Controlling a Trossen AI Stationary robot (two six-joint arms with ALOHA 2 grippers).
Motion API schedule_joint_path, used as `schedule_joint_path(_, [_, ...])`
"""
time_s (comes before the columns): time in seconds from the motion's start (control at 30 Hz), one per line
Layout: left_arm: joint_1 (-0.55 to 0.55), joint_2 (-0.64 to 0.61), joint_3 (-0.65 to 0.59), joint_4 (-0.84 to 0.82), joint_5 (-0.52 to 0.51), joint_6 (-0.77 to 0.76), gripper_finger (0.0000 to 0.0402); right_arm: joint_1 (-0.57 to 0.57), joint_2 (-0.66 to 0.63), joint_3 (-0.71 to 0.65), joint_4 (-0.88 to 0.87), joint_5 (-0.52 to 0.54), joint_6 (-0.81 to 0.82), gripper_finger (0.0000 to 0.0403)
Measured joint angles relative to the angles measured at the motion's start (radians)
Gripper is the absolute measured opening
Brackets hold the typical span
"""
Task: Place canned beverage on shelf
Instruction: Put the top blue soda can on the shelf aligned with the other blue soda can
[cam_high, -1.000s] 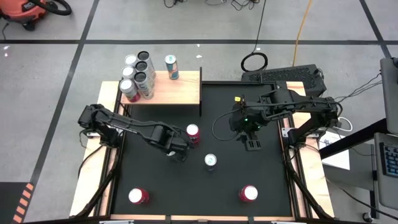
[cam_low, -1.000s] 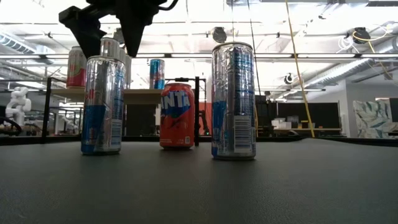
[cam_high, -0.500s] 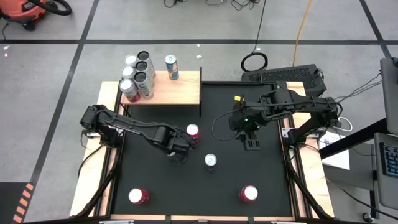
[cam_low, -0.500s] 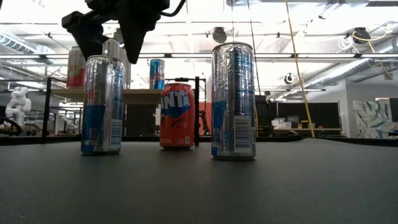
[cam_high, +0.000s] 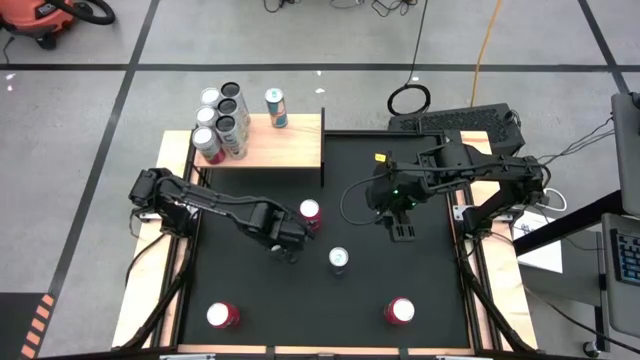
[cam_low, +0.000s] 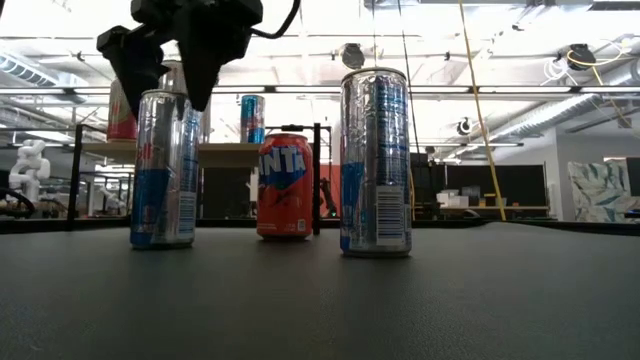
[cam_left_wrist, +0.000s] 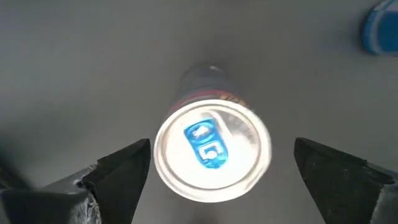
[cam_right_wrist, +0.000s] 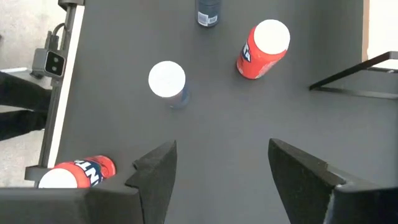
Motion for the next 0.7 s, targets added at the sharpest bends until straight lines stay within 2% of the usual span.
schedule_joint_path(0.17, [0.006, 0.000, 0.001, 0.003, -0.020, 0.014, 0.0365, 0.000, 0.000, 0.000, 0.014, 0.029, -0.013, 0.0231])
schedule_joint_path(0.43, [0.016, -0.001, 0.001, 0.030, -0.030, 0.015, 0.0286, 0.000, 0.000, 0.000, 0.021, 0.052, -0.012, 0.0231])
schedule_joint_path(0.7, [0.016, -0.002, 0.001, 0.024, 0.009, 0.014, 0.0218, 0.000, 0.000, 0.000, 0.026, 0.053, -0.015, 0.0231])
